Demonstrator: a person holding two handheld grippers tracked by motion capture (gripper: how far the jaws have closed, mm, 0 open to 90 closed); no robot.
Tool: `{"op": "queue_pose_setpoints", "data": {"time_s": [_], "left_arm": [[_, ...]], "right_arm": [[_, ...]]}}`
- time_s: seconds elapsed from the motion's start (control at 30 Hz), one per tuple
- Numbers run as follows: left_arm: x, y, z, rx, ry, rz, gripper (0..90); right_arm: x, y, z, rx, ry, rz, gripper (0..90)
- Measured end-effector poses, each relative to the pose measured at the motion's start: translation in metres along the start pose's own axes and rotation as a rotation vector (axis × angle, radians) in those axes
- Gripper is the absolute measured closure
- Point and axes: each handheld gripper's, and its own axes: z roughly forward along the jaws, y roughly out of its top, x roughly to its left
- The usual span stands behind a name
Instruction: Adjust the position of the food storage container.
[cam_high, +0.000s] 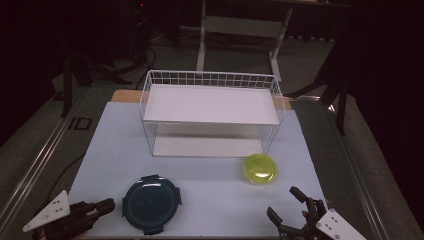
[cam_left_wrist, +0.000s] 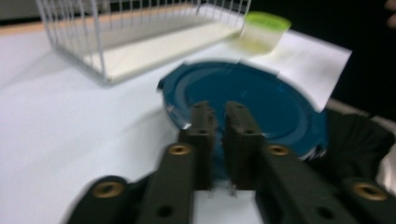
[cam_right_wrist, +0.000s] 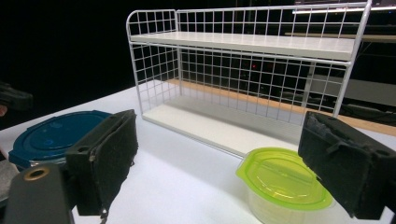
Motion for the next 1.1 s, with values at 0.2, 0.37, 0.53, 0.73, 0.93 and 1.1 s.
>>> {"op": "queue_pose_setpoints", "data": {"time_s": [0.2,0.37,0.53,0.73,0.93,1.1], "left_arm": [[0.007,-0.017,0.008,0.104,0.008,-0.021,88.9],[0.005,-0.023,0.014,0.14,0.0,-0.006,89.0],[0.005,-0.024,0.018,0.148,-0.02,-0.016,89.0],[0.003,-0.022,0.022,0.157,-0.042,-0.011,89.0],[0.001,-0.02,0.024,0.165,-0.038,-0.007,89.1],[0.001,-0.015,0.034,0.185,-0.076,0.004,89.0]], "right_arm": [[0.0,-0.001,0.001,0.005,0.005,-0.001,11.5],[0.0,-0.001,0.002,0.007,0.005,-0.001,11.6],[-0.001,-0.002,0.002,0.011,0.007,0.001,11.6],[-0.001,-0.002,0.002,0.012,0.007,0.0,11.6],[0.0,-0.002,0.003,0.019,0.011,0.003,11.7],[0.0,-0.002,0.003,0.016,0.012,0.002,11.7]]}}
